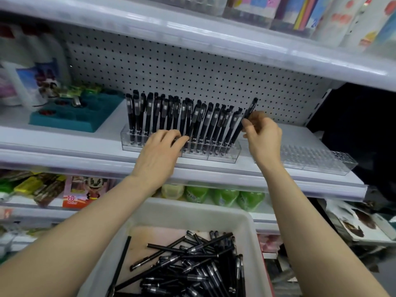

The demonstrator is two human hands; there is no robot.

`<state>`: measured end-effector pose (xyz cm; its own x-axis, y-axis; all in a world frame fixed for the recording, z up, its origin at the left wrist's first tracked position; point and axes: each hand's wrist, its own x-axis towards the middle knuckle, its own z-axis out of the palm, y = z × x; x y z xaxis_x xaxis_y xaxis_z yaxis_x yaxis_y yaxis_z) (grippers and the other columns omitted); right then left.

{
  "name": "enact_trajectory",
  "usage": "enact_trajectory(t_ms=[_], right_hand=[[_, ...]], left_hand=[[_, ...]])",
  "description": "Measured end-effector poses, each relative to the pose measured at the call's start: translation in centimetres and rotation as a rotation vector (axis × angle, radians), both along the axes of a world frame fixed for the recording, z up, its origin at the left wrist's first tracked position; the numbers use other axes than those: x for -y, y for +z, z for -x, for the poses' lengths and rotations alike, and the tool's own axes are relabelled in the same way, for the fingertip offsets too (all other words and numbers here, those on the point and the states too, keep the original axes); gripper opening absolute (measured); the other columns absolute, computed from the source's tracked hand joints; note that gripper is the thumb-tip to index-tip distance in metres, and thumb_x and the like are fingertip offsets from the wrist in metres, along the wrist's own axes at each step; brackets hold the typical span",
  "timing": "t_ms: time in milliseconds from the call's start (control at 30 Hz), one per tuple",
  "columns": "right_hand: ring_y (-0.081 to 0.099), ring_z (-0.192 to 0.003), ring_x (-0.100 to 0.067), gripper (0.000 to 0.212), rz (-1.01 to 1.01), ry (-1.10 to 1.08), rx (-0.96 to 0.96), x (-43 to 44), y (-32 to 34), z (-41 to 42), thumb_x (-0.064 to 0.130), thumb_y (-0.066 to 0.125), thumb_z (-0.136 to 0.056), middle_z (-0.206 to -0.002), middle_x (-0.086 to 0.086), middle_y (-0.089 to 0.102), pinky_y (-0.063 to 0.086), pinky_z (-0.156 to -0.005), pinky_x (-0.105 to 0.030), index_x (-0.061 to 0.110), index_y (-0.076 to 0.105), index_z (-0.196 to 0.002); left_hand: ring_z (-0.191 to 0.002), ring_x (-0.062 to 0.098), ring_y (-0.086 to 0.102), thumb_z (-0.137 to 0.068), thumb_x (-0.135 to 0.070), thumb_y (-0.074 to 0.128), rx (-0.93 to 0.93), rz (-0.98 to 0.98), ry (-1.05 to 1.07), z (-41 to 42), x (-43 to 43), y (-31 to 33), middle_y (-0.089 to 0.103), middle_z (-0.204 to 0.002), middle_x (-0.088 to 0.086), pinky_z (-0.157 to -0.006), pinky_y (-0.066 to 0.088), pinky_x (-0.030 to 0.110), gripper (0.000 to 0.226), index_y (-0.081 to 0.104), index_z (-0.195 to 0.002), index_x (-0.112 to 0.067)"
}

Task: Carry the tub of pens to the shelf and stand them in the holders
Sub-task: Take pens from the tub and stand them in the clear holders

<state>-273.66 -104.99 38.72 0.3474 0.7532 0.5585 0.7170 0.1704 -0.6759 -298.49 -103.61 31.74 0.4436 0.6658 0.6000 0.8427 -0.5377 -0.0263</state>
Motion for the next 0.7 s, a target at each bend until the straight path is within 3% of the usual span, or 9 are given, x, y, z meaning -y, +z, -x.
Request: enact_trajectory(t_ms=[133,200,333,433,500,567,700], right_hand=[[0.068,-0.084,-0.025,0.020,0.144,-0.013,0.119,-0.2,-2.1,0.1,0.025,0.060,-0.095,-0.086,-0.005,0.073,0.055,-0.079,-0.036,0.010,0.068,-0.104],[0.068,-0.086,-0.023,0.022,0.144,-0.019,0.086,-0.1,-2.4,0.2,0.024,0.061,-0.095,-0.090,-0.006,0.073,0.054,-0.080,-0.032,0.008,0.068,-0.108],[0.068,-0.087,-0.022,0.022,0.163,-0.021,0.037,0.1,-2.2,0.2,0.021,0.064,-0.092,-0.090,-0.007,0.073,0.055,-0.086,-0.038,0.007,0.070,-0.108],[0.065,-0.085,-0.016,0.022,0.098,-0.058,0.013,1.4,-2.5,0.6,0.018,0.066,-0.091,-0.090,-0.001,0.070,0.054,-0.084,-0.032,0.010,0.067,-0.111],[0.061,-0.079,-0.012,0.016,0.015,-0.085,-0.010,2.8,-3.1,1.4,0.016,0.066,-0.091,-0.088,0.002,0.066,0.052,-0.077,-0.025,0.013,0.064,-0.107],[0.057,-0.074,-0.008,0.008,-0.002,-0.073,-0.006,4.6,-4.2,2.8,0.017,0.067,-0.091,-0.085,0.004,0.064,0.048,-0.070,-0.018,0.017,0.062,-0.098],[0.060,-0.072,-0.007,0.003,0.165,0.116,0.088,8.1,-8.7,7.1,0.018,0.069,-0.089,-0.077,0.009,0.066,0.050,-0.068,-0.021,0.020,0.068,-0.087]], left_hand=[[-0.114,0.033,0.049,-0.084,-0.007,0.068,0.033,0.006,-0.008,-0.1,0.3,0.1,0.056,-0.127,0.012,-0.096,0.046,0.047,0.050,0.055,-0.133,-0.008],[-0.116,0.033,0.048,-0.085,-0.007,0.067,0.032,0.019,-0.008,-0.1,0.4,0.1,0.055,-0.129,0.012,-0.098,0.046,0.047,0.051,0.054,-0.134,-0.008],[-0.121,0.033,0.046,-0.088,-0.007,0.065,0.027,0.033,-0.032,0.1,0.5,0.1,0.052,-0.133,0.012,-0.101,0.045,0.047,0.052,0.050,-0.138,-0.007],[-0.128,0.030,0.042,-0.084,0.000,0.066,0.062,0.039,-0.066,0.7,1.5,-0.5,0.048,-0.138,0.011,-0.107,0.041,0.042,0.060,0.047,-0.140,-0.008],[-0.123,0.029,0.045,-0.078,0.006,0.070,0.111,0.038,-0.063,1.5,2.9,-1.0,0.051,-0.133,0.012,-0.100,0.045,0.041,0.061,0.052,-0.135,-0.008],[-0.110,0.030,0.051,-0.078,0.005,0.070,0.166,0.038,-0.072,2.5,4.3,-2.1,0.057,-0.120,0.013,-0.087,0.050,0.041,0.048,0.060,-0.124,-0.006],[-0.091,0.025,0.054,-0.084,-0.007,0.068,0.143,0.123,-0.130,5.2,6.5,-6.0,0.060,-0.102,0.005,-0.076,0.051,0.042,0.025,0.067,-0.107,-0.013]])
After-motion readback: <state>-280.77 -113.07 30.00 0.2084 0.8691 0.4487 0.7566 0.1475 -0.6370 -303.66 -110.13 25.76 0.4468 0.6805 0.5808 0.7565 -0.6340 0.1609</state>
